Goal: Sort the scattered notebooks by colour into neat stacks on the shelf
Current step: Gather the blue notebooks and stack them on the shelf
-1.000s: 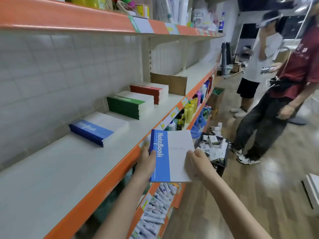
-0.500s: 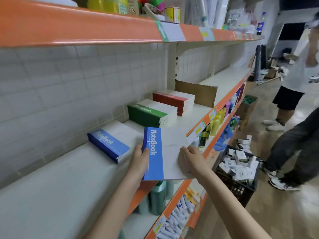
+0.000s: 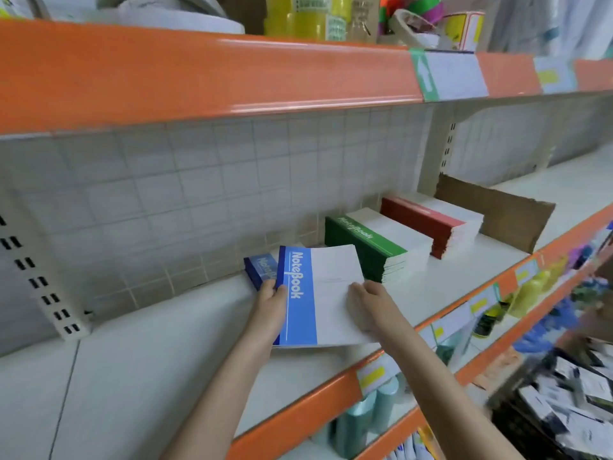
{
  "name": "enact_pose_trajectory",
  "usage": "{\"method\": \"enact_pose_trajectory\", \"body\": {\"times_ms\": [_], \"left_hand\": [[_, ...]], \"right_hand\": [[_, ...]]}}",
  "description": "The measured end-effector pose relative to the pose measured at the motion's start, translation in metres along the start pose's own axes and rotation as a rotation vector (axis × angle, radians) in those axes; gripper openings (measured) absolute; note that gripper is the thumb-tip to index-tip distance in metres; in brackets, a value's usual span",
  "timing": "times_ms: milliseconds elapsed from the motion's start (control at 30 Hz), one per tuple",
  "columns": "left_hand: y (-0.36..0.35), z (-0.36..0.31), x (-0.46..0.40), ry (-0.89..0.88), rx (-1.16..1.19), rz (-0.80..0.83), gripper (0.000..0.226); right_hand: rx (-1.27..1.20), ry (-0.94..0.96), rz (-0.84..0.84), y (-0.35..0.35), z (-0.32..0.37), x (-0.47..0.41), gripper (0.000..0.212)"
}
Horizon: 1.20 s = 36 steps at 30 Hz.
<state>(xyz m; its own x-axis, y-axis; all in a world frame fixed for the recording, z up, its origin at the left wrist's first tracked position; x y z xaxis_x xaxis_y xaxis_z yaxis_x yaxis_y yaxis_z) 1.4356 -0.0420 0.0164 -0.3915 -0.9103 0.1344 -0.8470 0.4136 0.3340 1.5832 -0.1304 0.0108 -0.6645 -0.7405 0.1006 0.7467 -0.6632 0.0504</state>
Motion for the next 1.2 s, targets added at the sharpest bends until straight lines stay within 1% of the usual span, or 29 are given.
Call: {"method": "enact_pose_trajectory", "body": {"times_ms": [100, 267, 367, 500, 633, 700, 800, 1000, 1133, 1200], "left_hand": [[0.001, -0.005, -0.012, 0.019, 0.004, -0.071, 0.016], [0.002, -0.010, -0.029, 0.075, 0.020, -0.154, 0.017], [0.005, -0.008, -0.039, 0.036, -0.104, -0.227, 0.021], [0.008, -0.004, -0.045, 0.008, -0.226, -0.308, 0.014], [0.006, 0.001, -0.049, 0.046, -0.394, -0.431, 0.026], [0.005, 0.002, -0.050, 0.061, -0.471, -0.474, 0.027], [0.003, 0.004, -0.053, 0.085, -0.534, -0.491, 0.024], [-0.001, 0.007, -0.058, 0.108, -0.646, -0.581, 0.027], [0.000, 0.013, -0.064, 0.130, -0.603, -0.551, 0.021], [0.000, 0.015, -0.066, 0.134, -0.593, -0.527, 0.020]], "right_hand": [[-0.002, -0.020, 0.090, -0.003, 0.009, -0.022, 0.022], [0.066, -0.012, 0.210, -0.009, 0.022, -0.058, 0.022], [0.089, -0.004, 0.254, -0.011, 0.026, -0.076, 0.021], [0.184, 0.055, 0.292, -0.015, 0.027, -0.094, 0.025], [0.302, 0.167, 0.357, -0.022, 0.027, -0.106, 0.025], [0.337, 0.186, 0.389, -0.025, 0.026, -0.111, 0.026], [0.396, 0.207, 0.406, -0.028, 0.022, -0.115, 0.026], [0.469, 0.265, 0.434, -0.029, 0.016, -0.120, 0.025], [0.574, 0.323, 0.444, -0.031, 0.015, -0.121, 0.023], [0.676, 0.377, 0.436, -0.031, 0.013, -0.122, 0.029]]}}
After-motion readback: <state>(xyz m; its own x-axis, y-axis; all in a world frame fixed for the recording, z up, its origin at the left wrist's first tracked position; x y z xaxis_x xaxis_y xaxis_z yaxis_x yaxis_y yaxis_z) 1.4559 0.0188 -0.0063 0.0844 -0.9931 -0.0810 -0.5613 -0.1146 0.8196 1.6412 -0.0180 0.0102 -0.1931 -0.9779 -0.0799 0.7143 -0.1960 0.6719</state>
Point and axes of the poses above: each hand's wrist, its own x-axis away from the middle knuckle, its own y-axis out of the back of the hand, z = x × y, the point moved 1 cm from there along -x, towards the middle knuckle, and after that the axes turned 14 degrees about -x, right-handed, at the moved point
